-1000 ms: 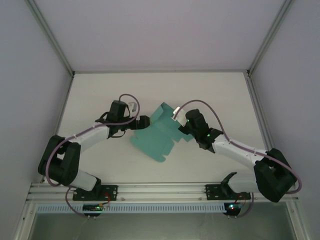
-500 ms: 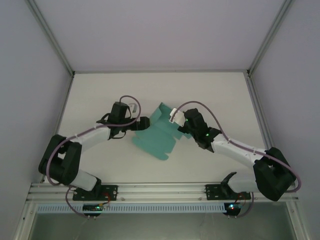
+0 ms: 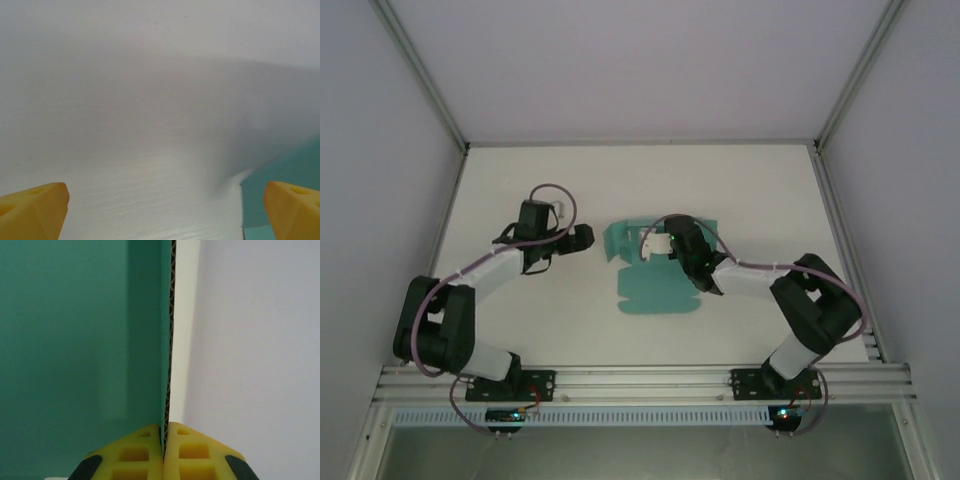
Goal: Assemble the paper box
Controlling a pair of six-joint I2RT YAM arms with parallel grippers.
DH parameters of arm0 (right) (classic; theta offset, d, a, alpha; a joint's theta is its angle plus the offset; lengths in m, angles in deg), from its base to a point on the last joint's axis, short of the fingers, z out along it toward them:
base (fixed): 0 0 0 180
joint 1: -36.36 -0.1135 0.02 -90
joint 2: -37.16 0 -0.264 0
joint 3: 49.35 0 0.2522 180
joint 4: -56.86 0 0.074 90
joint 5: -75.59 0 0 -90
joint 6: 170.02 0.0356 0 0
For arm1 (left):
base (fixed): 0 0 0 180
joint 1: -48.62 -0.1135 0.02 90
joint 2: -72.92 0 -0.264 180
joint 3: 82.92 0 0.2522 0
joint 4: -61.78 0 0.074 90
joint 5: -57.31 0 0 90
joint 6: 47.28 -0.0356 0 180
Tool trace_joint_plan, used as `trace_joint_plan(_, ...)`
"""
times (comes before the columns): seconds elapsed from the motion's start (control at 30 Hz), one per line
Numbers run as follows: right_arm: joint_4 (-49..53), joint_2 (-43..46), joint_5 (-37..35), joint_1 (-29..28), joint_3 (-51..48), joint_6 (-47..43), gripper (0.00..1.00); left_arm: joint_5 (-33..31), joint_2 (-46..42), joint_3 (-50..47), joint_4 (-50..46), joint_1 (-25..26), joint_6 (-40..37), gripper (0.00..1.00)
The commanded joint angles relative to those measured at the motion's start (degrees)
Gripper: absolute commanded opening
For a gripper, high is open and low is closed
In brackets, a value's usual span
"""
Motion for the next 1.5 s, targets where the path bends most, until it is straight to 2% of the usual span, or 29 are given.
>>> trace_joint_plan(0.0,-10.99,-2.26,0.48,-0.40,-0.42,-8.76,0.03,6.17,1.60,0.02,8.12,0.55,-3.79,0.94)
trace_joint_plan(0.2,-15.38,-4.40,1.65,-0.31,-1.90,-9.05,0.02,8.01,7.03,0.74,13.71,2.46,-7.83,0.72)
trace_joint_plan(0.37,-15.63,-5.31,1.73,-0.39,-2.65,-8.56,0.02,9.15,11.01,0.78,21.22,5.58,-12.37,0.66)
trace_joint_plan(0.53,-16.58,-6.27,0.43,-0.80,-3.31,-8.90,0.02,8.92,13.50,-0.77,29.38,8.95,-15.36,0.64)
trace_joint_plan(0.73,-14.94,-5.37,-1.09,-1.53,-4.61,-7.97,0.02,8.00,16.87,-1.81,38.37,11.37,-16.73,0.58)
trace_joint_plan(0.87,-13.86,-5.31,-2.12,-1.71,-4.75,-7.46,0.02,7.47,18.23,-1.82,39.43,13.30,-18.27,0.57)
trace_joint_plan(1.03,-14.12,-5.87,-4.21,-1.98,-5.11,-6.80,0.00,11.77,19.17,-1.85,38.49,14.47,-19.00,0.56)
trace_joint_plan(1.2,-13.12,-4.69,-4.68,-1.81,-5.39,-5.81,0.00,9.44,17.71,-4.33,38.48,14.67,-18.83,0.54)
trace_joint_plan(1.47,-11.16,-3.89,-4.73,-1.81,-5.11,-4.81,0.00,9.64,15.83,-4.36,35.78,14.66,-19.43,0.51)
